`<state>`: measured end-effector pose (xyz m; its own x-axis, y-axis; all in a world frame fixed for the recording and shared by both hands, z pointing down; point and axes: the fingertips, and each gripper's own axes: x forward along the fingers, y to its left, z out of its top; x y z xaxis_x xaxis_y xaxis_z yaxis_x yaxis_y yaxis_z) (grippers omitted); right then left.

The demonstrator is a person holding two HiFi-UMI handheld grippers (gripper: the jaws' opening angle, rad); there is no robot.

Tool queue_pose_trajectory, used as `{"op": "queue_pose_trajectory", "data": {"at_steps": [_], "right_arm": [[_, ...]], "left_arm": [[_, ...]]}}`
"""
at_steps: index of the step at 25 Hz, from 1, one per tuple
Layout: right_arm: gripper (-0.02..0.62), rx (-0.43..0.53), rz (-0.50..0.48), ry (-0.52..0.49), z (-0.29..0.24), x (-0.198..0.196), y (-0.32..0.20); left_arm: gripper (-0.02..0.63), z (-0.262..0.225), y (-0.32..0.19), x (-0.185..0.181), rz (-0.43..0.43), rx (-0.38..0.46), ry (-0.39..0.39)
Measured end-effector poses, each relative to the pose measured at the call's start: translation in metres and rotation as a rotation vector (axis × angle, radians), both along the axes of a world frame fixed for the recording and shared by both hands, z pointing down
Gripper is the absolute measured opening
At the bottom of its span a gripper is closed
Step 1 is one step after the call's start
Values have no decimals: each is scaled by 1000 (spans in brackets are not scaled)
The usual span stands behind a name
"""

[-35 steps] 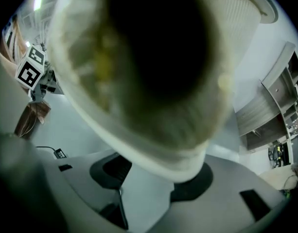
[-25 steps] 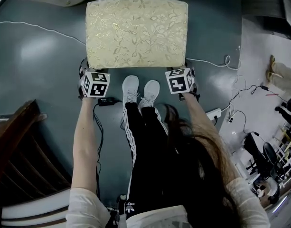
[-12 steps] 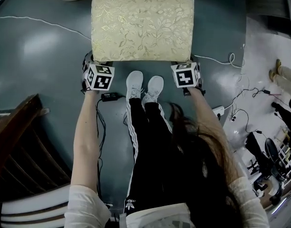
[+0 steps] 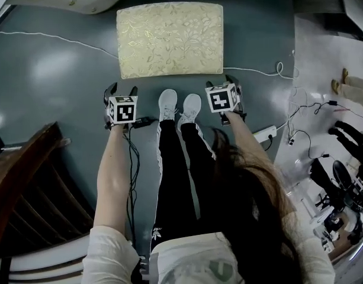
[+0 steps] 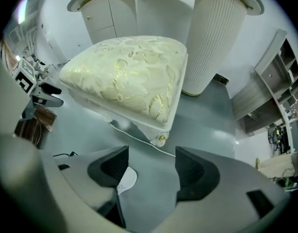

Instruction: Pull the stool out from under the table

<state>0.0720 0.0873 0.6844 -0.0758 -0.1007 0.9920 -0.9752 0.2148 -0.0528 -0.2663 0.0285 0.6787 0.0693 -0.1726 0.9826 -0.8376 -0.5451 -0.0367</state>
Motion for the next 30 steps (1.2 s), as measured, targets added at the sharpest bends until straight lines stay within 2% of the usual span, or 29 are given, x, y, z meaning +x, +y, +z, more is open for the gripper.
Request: {"op": "queue_pose_trajectory", "data": {"at_steps": [4, 6, 8, 10, 12, 17, 20, 23, 24, 26, 28, 30], "right_arm": [[296, 24, 69, 19, -49, 8, -8], [296, 67, 131, 14, -83, 11, -21], [296, 143, 180, -2, -125, 13, -39], [296, 227, 187, -15, -172, 11, -49], [296, 303, 165, -10, -225, 11, -54], [296, 495, 169, -15, -351, 25, -80], [296, 602, 214, -52, -417, 33, -85], [295, 699, 232, -55, -482, 38, -88], [277, 738, 233, -38, -504, 41, -90], [117, 833, 242, 8, -545, 52, -97], [94, 914, 260, 20, -579, 60, -104], [60, 986, 285, -12, -607, 61, -109]], "left_arm": [[305, -64, -11, 10, -120, 14, 25], [305, -98, -29, 26, -144, 57, 49], [305, -136, -50, 52, -158, 133, 118], [305, -183, -65, 86, -152, 225, 222], [305, -235, -75, 119, -110, 301, 301], [305, -350, -86, 175, 1, 414, 410], [305, -416, -88, 185, -71, 476, 471], [305, -495, -98, 191, -109, 601, 555], [305, -519, -102, 193, -109, 647, 572], [305, -562, -113, 201, -104, 735, 597], [304, -597, -121, 210, -83, 812, 613], [278, -626, -120, 214, -53, 868, 618]]}}
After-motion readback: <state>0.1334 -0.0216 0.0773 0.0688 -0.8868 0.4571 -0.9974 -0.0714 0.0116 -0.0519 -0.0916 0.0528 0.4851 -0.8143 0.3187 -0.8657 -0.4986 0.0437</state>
